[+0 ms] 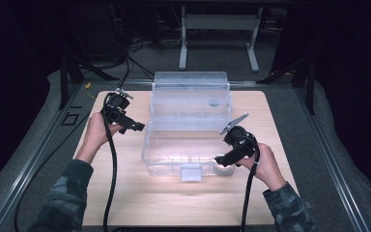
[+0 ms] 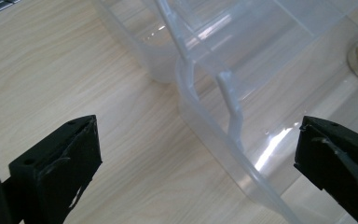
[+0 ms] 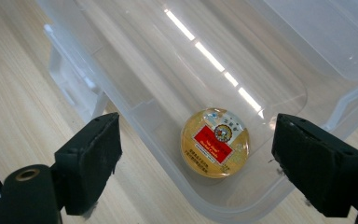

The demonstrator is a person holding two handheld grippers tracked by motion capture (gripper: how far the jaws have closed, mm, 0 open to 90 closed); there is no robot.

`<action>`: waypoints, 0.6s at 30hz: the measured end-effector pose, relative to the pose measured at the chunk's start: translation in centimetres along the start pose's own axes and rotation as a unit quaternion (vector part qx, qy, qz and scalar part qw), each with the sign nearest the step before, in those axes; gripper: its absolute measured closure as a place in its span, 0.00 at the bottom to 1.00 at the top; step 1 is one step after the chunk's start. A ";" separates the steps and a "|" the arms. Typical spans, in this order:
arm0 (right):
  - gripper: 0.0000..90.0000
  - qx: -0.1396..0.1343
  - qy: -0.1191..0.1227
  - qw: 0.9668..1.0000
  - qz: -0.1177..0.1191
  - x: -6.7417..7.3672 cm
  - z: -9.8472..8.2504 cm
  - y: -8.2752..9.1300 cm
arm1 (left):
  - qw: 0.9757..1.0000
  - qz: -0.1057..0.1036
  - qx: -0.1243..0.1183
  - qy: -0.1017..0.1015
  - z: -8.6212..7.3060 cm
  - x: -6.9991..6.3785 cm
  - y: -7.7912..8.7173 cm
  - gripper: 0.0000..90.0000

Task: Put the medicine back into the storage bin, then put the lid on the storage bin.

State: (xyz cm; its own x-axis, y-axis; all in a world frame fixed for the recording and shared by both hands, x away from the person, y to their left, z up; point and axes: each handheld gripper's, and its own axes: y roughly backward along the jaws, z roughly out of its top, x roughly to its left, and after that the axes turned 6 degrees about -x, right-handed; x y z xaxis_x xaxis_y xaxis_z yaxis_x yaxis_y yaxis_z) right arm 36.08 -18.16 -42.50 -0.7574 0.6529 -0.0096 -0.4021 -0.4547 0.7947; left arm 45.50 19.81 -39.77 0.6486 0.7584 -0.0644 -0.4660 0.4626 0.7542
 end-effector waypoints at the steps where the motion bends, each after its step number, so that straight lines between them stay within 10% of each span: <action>1: 0.17 0.003 0.002 1.000 -0.003 0.0 0.0 0.0 | 1.000 0.001 -0.003 -0.003 0.3 -0.1 -0.1 0.00; 18: 0.19 0.002 0.015 1.000 -0.006 0.8 0.2 -0.3 | 0.999 -0.017 -0.027 -0.035 5.7 -2.1 -2.2 0.00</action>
State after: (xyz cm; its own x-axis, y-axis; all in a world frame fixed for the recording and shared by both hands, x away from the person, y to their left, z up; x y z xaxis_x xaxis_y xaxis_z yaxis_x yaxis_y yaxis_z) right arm 35.70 -17.41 -42.63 -0.7675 0.6401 -0.0366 -0.4090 -0.4449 0.7968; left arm 48.61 14.51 -37.56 0.7037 0.7092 -0.0423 -0.4740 0.5131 0.7156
